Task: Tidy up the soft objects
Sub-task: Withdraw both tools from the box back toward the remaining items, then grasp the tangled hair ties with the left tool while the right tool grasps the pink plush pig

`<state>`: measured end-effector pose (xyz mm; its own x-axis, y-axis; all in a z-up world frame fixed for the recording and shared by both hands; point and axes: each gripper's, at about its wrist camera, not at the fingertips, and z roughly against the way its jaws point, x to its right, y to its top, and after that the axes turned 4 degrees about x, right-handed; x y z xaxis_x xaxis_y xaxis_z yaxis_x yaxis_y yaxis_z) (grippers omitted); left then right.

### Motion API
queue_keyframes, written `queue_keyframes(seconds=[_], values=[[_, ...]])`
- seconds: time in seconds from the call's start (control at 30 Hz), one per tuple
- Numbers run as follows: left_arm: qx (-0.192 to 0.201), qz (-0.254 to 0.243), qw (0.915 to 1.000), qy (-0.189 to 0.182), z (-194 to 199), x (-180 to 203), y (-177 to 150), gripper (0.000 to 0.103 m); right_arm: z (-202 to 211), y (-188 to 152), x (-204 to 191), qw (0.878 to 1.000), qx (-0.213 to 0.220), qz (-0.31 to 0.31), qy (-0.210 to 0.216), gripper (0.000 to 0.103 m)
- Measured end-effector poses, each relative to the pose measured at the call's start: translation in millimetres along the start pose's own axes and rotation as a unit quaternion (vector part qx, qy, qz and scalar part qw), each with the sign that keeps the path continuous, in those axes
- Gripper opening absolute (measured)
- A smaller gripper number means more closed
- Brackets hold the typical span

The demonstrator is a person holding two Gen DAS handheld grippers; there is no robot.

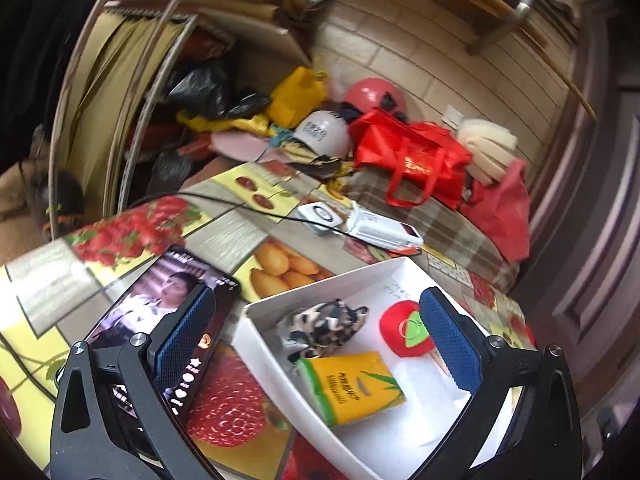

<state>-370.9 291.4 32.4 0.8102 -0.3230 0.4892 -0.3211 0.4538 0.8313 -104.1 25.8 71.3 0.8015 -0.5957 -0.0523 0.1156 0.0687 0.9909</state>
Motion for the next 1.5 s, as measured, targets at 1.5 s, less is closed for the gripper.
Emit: queue_keyframes(seconds=[1.5], values=[[-0.234,-0.384,0.8354,-0.316,40,289,-183,0.102,-80,-9,127,0.984,-0.173,-0.046,0.010,0.094]])
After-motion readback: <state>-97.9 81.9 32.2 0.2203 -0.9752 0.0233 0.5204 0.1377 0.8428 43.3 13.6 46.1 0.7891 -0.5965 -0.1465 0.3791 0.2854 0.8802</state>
